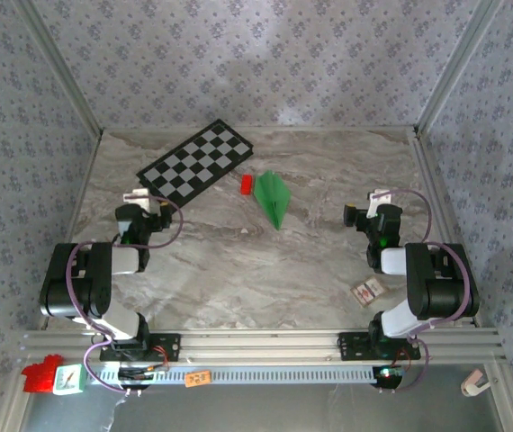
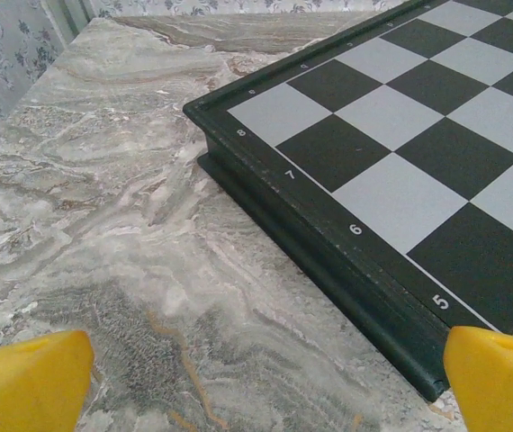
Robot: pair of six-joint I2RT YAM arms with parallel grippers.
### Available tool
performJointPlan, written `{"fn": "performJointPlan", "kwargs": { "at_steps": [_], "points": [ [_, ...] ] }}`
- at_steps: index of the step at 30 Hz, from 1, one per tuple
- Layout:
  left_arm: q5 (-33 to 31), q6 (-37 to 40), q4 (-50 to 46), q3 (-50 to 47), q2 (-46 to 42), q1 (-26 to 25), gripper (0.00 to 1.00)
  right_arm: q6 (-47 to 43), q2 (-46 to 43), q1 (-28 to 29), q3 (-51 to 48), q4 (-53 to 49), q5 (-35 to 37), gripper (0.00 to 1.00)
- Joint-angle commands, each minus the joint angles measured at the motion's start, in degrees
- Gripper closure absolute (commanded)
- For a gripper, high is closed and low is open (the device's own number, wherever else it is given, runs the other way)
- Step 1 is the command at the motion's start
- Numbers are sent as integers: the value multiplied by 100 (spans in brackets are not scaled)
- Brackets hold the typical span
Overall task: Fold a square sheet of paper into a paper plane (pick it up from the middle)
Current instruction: Reset both arms
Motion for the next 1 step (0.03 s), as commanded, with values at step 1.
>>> {"fn": "performJointPlan", "kwargs": {
  "at_steps": [1],
  "points": [
    [122, -73, 21, 127, 43, 56, 0, -39, 67, -8, 131, -16, 49, 0]
  ]
}}
